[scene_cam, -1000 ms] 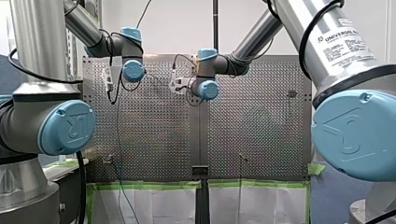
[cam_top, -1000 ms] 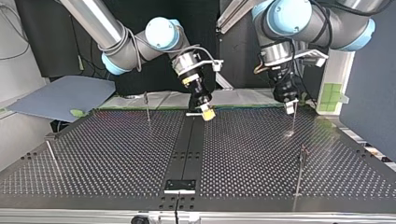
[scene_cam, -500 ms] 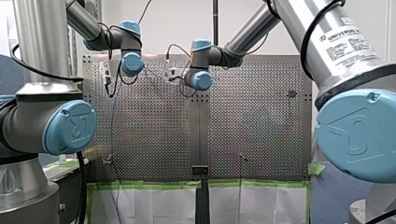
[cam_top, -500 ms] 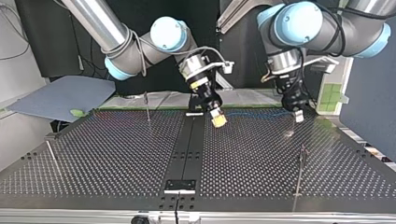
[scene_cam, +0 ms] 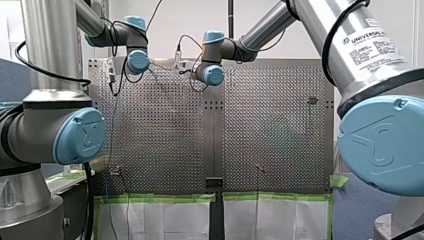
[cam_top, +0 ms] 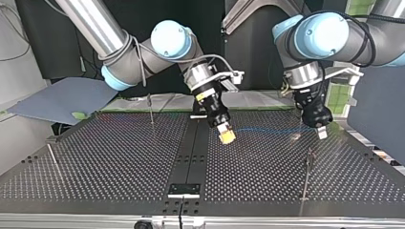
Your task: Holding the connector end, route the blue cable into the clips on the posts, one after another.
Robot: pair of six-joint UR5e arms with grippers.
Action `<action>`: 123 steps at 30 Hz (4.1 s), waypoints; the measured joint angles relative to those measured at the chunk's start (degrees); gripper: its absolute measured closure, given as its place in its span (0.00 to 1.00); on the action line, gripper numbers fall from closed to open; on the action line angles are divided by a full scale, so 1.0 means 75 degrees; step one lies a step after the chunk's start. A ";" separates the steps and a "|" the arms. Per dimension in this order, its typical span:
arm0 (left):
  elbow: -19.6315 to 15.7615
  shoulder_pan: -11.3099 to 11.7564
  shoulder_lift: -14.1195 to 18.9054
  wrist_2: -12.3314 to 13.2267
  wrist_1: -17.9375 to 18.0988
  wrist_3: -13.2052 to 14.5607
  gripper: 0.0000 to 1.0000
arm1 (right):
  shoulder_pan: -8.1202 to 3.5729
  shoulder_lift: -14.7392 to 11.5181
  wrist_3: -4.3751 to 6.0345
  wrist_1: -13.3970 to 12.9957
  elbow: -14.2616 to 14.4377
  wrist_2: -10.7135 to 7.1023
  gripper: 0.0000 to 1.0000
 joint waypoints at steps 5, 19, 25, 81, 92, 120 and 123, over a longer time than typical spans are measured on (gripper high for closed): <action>0.0101 0.0231 -0.0052 0.0189 -0.0048 0.0005 1.00 | -0.0018 0.0009 0.0053 0.0010 -0.0056 0.0001 1.00; 0.0368 0.1067 -0.0154 0.1134 -0.0098 0.0043 1.00 | 0.0060 0.0316 0.0091 0.0107 -0.0362 0.0006 1.00; 0.0504 0.1072 -0.0214 0.1563 -0.0120 0.0057 1.00 | 0.0092 0.0331 0.0091 0.0170 -0.0528 0.0015 1.00; 0.1414 0.1748 -0.1142 0.3006 -0.0097 -0.0393 1.00 | -0.0184 0.0532 0.0079 0.0152 -0.0755 -0.0171 1.00; 0.1653 0.2139 -0.1436 0.3411 0.0041 -0.0739 1.00 | -0.0418 0.0602 0.0064 0.0036 -0.0821 -0.0300 1.00; 0.1661 0.2337 -0.1775 0.4336 0.0626 -0.1558 0.87 | -0.0736 0.1001 0.0067 0.0044 -0.1185 -0.0553 1.00; 0.1661 0.2313 -0.1774 0.4324 0.0627 -0.1567 0.62 | -0.0775 0.1024 0.0053 0.0057 -0.1187 -0.0577 1.00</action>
